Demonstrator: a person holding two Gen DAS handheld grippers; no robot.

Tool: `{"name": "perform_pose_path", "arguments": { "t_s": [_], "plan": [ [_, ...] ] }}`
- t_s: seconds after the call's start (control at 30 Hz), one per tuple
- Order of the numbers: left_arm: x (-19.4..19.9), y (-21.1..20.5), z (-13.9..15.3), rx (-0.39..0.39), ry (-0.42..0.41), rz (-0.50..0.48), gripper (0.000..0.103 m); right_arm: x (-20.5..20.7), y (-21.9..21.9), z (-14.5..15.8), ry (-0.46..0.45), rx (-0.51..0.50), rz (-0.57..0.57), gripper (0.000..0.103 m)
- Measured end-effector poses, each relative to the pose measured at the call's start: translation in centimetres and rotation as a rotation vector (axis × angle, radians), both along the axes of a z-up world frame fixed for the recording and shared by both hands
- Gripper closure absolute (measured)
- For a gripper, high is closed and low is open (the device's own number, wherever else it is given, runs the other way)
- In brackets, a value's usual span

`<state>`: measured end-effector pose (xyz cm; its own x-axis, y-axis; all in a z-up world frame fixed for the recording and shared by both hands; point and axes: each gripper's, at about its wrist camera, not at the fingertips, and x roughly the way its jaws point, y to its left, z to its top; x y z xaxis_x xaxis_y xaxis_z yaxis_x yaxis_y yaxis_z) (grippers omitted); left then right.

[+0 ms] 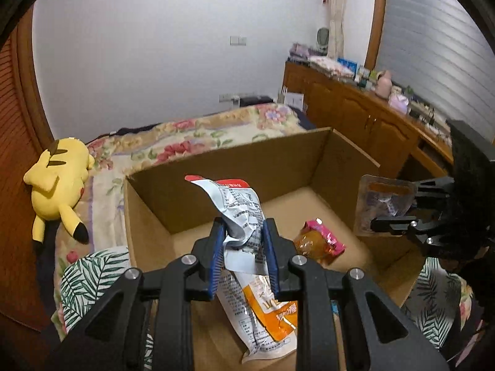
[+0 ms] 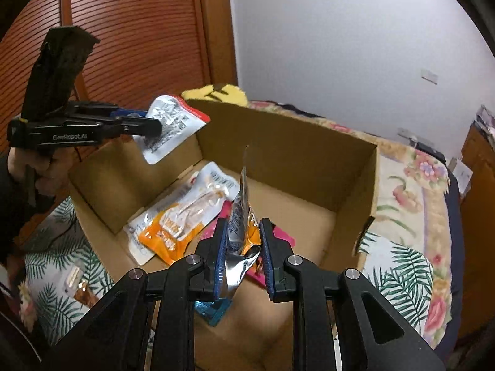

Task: Organize snacks
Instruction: 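Open both tools to drop the sachets into the box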

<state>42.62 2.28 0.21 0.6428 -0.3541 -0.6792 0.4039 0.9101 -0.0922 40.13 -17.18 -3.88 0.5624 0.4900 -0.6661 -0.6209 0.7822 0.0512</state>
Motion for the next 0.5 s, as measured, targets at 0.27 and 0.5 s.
{"name": "perform_pose_path", "arguments": {
  "t_s": [0.27, 0.5],
  "plan": [
    [-0.5, -0.2, -0.2, 0.008, 0.007, -0.008, 0.076, -0.1, -0.1, -0.3, 0.017, 0.001, -0.012, 0.08],
    [-1.4, 0.3, 0.7, -0.044, -0.018, -0.005, 0.07, -1.3, -1.3, 1.1, 0.009, 0.056, -0.043, 0.08]
  ]
}}
